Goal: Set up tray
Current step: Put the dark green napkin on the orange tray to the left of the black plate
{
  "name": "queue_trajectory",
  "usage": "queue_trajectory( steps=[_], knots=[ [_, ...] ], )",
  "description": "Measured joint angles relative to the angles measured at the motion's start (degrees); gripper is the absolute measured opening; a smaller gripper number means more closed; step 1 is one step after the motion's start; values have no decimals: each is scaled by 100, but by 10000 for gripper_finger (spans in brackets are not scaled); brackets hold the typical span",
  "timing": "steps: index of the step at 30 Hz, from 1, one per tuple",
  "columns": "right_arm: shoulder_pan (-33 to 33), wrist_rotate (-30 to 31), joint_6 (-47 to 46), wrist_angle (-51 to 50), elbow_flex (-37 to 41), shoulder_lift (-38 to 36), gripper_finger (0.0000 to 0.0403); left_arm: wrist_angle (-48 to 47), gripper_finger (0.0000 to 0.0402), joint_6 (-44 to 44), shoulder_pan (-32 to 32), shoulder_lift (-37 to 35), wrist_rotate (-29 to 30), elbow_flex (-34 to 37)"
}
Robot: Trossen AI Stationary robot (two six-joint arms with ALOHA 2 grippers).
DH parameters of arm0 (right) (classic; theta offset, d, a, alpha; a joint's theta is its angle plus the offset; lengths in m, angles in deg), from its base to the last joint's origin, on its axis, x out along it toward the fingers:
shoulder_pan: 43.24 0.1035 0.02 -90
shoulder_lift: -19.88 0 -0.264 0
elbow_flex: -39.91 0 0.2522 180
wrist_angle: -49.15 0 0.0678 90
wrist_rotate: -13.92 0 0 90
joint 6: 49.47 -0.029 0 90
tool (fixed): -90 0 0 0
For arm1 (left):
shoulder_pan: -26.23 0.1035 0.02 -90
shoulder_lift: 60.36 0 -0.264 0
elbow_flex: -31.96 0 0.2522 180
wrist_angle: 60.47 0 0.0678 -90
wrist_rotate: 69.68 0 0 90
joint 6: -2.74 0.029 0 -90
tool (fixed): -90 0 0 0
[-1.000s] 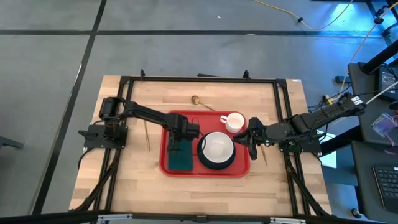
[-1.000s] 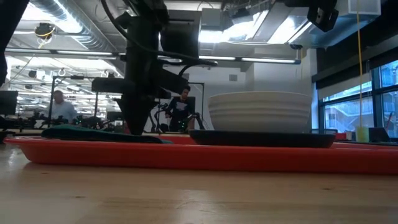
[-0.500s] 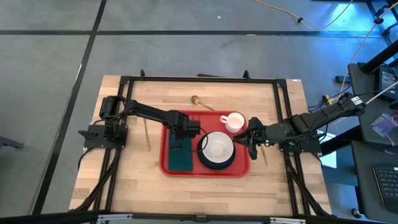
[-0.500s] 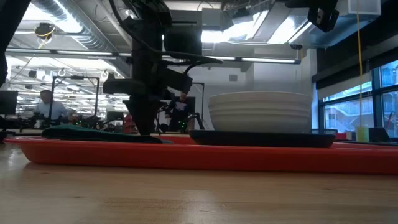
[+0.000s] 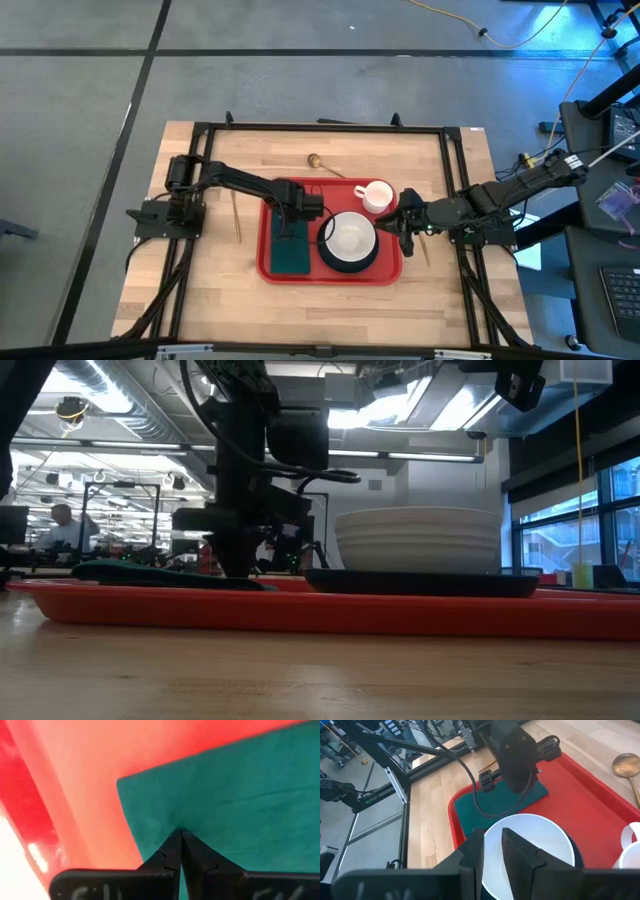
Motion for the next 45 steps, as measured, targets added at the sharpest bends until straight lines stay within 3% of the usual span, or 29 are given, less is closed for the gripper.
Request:
queue_trajectory(
  steps=[9, 14, 16, 22, 27, 35, 45],
  knots=[
    [2, 1, 5, 1, 0, 0, 71, -14, 2, 2, 19, 2, 815, 0],
    [0, 2, 3, 0, 0, 0, 71, -45, 3, 0, 73, 1, 904, 0],
    [1, 1, 3, 1, 0, 0, 71, -305, 2, -4, 73, -31, 660, -44],
    [0, 0, -1, -5, 0, 0, 71, -633, 3, -244, -21, -110, -892, -125],
    [0, 2, -1, -101, 0, 0, 71, -252, 1, -249, -185, -57, -1390, 10],
    [1, 2, -12, -172, 0, 0, 71, -29, 17, -453, -175, -76, -1380, 211],
    [2, 2, -18, -171, 0, 0, 71, 70, 104, -346, -141, -88, -1639, 269]
  ],
)
